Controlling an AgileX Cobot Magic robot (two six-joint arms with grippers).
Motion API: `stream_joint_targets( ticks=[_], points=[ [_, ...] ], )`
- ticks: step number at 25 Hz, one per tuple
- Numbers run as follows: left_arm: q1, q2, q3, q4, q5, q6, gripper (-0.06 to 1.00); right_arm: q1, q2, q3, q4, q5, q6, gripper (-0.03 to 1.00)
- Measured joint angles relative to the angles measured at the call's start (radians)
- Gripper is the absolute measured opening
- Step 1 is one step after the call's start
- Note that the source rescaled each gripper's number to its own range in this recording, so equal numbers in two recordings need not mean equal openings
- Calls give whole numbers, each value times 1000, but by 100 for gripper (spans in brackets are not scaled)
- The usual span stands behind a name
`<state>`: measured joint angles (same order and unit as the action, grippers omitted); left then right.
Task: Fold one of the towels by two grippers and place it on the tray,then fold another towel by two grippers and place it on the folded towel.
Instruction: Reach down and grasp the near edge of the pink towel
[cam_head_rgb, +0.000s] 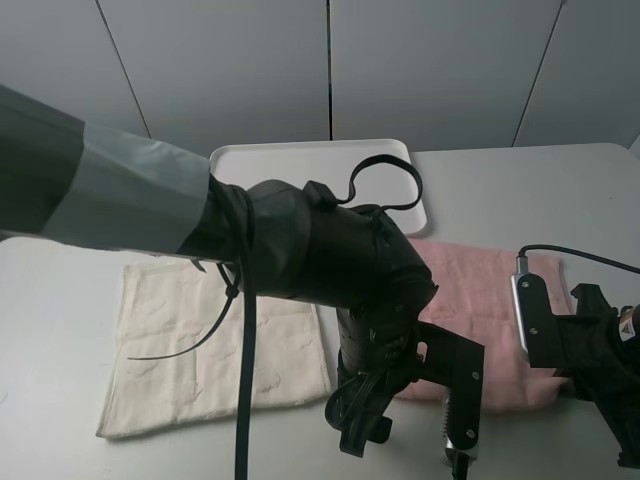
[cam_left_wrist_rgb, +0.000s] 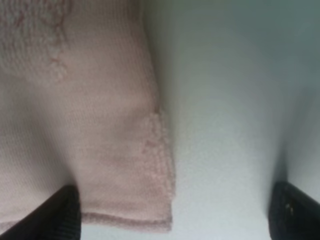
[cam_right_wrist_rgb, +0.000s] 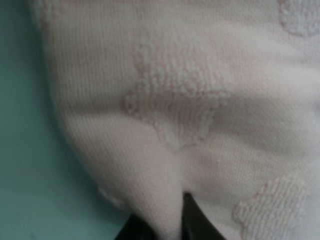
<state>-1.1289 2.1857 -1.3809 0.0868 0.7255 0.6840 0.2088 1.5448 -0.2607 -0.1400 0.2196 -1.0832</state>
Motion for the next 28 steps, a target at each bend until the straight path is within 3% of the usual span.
stream_joint_targets(
  ticks=[7, 28],
  points=[
    [0, 2, 0, 2, -34, 0, 74, 0, 0, 0, 21, -2, 0, 8],
    [0, 12, -18, 64, -51, -73, 72, 0, 0, 0, 34, -7, 2, 8]
  ],
)
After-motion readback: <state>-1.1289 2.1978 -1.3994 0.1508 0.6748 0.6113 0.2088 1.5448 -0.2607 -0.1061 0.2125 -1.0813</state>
